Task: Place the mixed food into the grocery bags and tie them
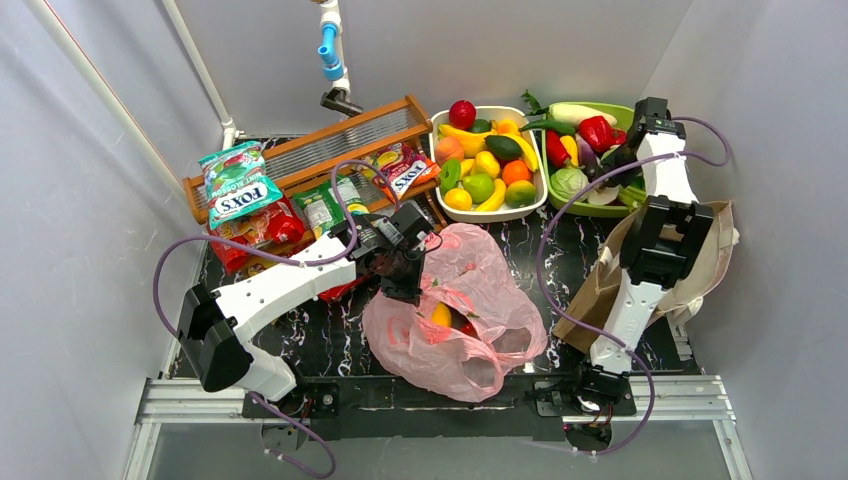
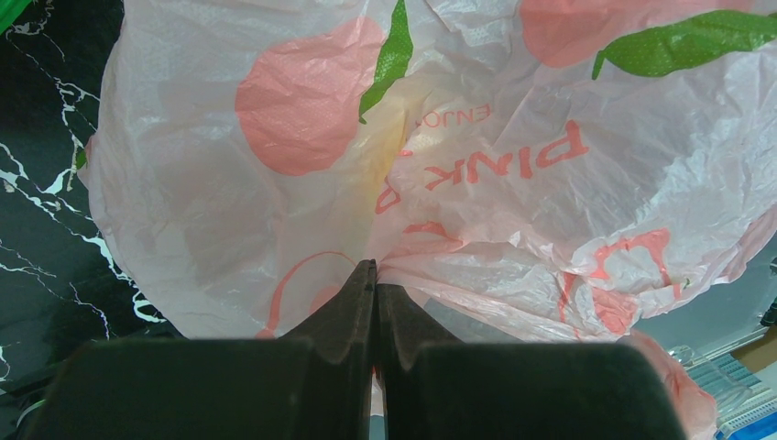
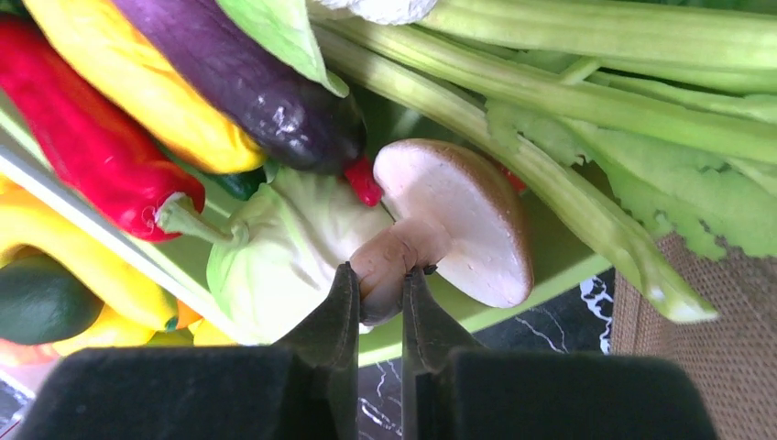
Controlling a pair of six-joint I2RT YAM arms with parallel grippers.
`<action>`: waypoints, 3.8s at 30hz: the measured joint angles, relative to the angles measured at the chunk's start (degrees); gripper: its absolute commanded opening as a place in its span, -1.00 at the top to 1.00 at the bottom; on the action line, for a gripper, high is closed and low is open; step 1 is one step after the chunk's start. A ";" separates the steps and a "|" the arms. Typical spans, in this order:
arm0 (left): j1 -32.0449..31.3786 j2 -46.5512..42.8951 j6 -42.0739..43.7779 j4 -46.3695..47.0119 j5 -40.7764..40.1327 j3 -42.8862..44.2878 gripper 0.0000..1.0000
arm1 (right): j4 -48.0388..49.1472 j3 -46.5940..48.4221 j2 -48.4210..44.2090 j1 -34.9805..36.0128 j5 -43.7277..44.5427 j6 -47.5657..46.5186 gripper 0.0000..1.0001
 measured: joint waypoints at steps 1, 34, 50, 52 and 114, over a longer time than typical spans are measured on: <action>0.00 -0.02 0.00 -0.02 0.00 0.07 1.00 | 0.15 -0.46 -0.83 -0.07 -0.31 0.00 0.97; 0.00 2.64 -1.14 -2.03 0.66 8.63 1.00 | -1.49 -11.58 -32.26 4.72 -25.29 -2.84 0.97; 0.31 4.66 -1.33 -2.64 0.66 14.19 1.00 | 9.84 -28.30 -58.16 22.10 -37.29 1.66 0.97; 0.33 4.72 -1.36 -2.64 0.66 14.80 1.00 | 10.97 -29.92 -59.98 23.61 -38.18 1.95 0.97; 1.64 16.85 -0.02 -9.14 2.67 32.39 1.00 | 22.95 -55.28 -53.02 44.09 -8.79 -14.32 -0.39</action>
